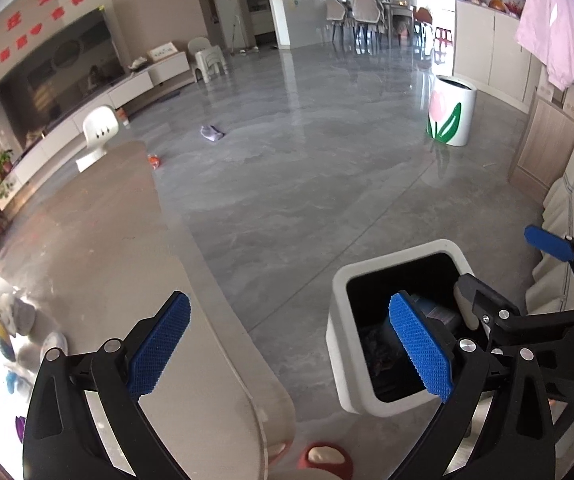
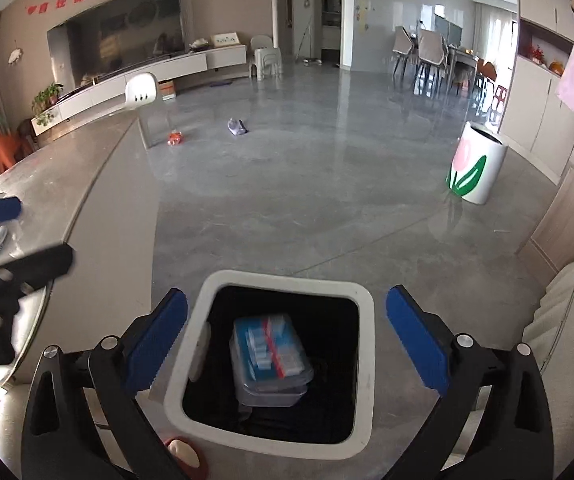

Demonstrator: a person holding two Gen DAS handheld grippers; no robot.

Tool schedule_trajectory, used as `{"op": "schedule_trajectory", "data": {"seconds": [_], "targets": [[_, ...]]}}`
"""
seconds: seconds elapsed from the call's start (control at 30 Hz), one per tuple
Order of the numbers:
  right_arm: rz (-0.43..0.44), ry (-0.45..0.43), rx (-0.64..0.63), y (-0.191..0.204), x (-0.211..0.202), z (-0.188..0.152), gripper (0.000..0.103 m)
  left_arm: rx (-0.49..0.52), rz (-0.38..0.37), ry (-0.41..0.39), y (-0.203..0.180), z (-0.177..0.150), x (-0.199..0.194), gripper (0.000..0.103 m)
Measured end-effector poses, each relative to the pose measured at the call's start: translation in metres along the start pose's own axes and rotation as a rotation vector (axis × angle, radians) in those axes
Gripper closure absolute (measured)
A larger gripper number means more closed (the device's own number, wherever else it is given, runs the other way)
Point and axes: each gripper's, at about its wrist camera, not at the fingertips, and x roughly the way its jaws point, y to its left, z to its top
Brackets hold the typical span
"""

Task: Collect trash
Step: 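Return both tools from the bin to the table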

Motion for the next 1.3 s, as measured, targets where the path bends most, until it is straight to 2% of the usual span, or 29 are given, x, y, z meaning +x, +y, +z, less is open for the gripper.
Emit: {"op": "schedule_trajectory", "data": {"seconds": [0.23,0.47,0.73,1.0,1.3], "targets": [[-0.015,-0.057,-0.013,0.007,-0.021,0.005,0.004,-0.039,0.013,-0.027,0.017,-0.001,-0.014,0.005],[0.009,-0.128,-0.037,0.030,-0.044,0.025,0.004,-0.098,0.034,-0.043,0.047,-0.010,-0.035,0.005],[0.063,-0.184,-0.106,0.082,-0.069,0.042,0.004,-0.166,0.075,-0.072,0.092,-0.024,-0.062,0.005],[0.146,-0.234,-0.220,0.156,-0.088,0.052,0.004,-0.256,0.134,-0.072,0.146,-0.056,-0.088,0.005],[0.226,-0.249,-0.284,0.215,-0.097,0.056,0.004,-0.351,0.202,-0.073,0.200,-0.092,-0.112,0.005]]}}
